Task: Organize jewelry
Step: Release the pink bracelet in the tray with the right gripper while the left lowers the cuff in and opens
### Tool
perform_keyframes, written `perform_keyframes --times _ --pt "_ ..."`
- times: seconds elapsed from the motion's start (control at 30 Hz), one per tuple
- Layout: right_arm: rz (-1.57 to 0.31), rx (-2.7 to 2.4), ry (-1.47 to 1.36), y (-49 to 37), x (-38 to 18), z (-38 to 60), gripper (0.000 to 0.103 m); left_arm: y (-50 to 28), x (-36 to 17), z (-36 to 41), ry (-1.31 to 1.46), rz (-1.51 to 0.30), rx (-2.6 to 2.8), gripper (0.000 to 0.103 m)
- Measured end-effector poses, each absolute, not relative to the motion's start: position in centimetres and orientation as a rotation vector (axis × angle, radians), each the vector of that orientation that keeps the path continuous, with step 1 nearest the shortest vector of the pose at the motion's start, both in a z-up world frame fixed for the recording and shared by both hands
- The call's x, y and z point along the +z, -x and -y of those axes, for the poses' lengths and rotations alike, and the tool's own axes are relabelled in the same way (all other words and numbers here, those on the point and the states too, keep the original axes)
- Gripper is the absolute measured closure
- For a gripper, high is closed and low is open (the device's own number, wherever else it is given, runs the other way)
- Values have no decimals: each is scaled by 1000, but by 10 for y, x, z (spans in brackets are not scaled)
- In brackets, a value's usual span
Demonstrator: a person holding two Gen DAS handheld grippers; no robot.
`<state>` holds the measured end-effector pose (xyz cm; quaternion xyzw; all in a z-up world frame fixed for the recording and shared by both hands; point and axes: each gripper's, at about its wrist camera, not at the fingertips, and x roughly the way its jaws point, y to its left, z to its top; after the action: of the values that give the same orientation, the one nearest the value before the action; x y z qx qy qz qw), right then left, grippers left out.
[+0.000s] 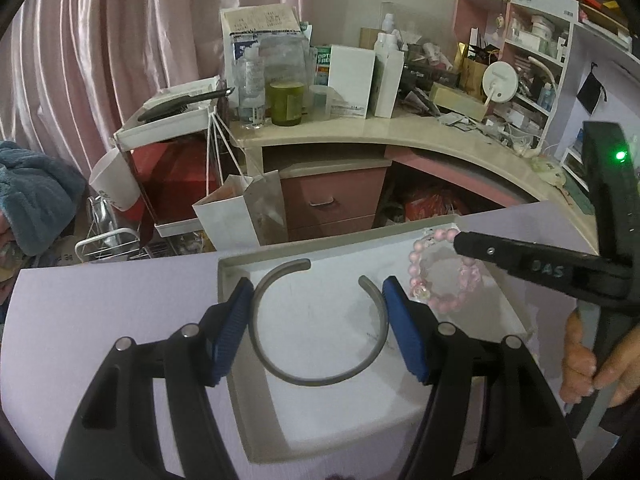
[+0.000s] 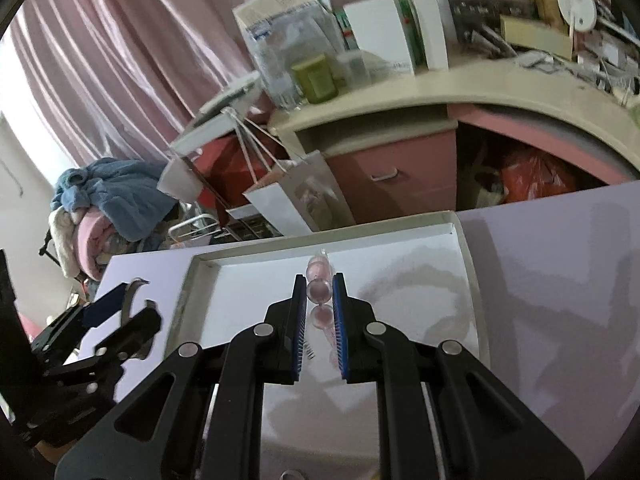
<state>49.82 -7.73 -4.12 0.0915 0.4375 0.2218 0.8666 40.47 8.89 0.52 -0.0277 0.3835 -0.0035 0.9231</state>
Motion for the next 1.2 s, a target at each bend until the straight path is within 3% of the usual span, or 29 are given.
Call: perform_keyframes --times 0.13,0.17,0.2,0.27,1.1,1.2 --pt "-929 418 -115 -505 -50 78 88 -415 -2 -90 57 -798 -12 37" --pt "-927 408 -102 -505 -50 80 83 -417 -4 -90 57 -801 -12 37" --pt "-923 406 -97 -504 -49 82 77 -418 -4 -90 58 -801 -13 37" --pt "-888 394 -93 -497 -43 90 41 -420 -5 -89 59 -801 -15 37" --pt "-850 336 -90 -459 -38 122 40 -455 -46 -77 46 -871 30 36" --pt "-841 333 -90 -452 -34 123 40 -450 -39 -78 44 -839 36 21"
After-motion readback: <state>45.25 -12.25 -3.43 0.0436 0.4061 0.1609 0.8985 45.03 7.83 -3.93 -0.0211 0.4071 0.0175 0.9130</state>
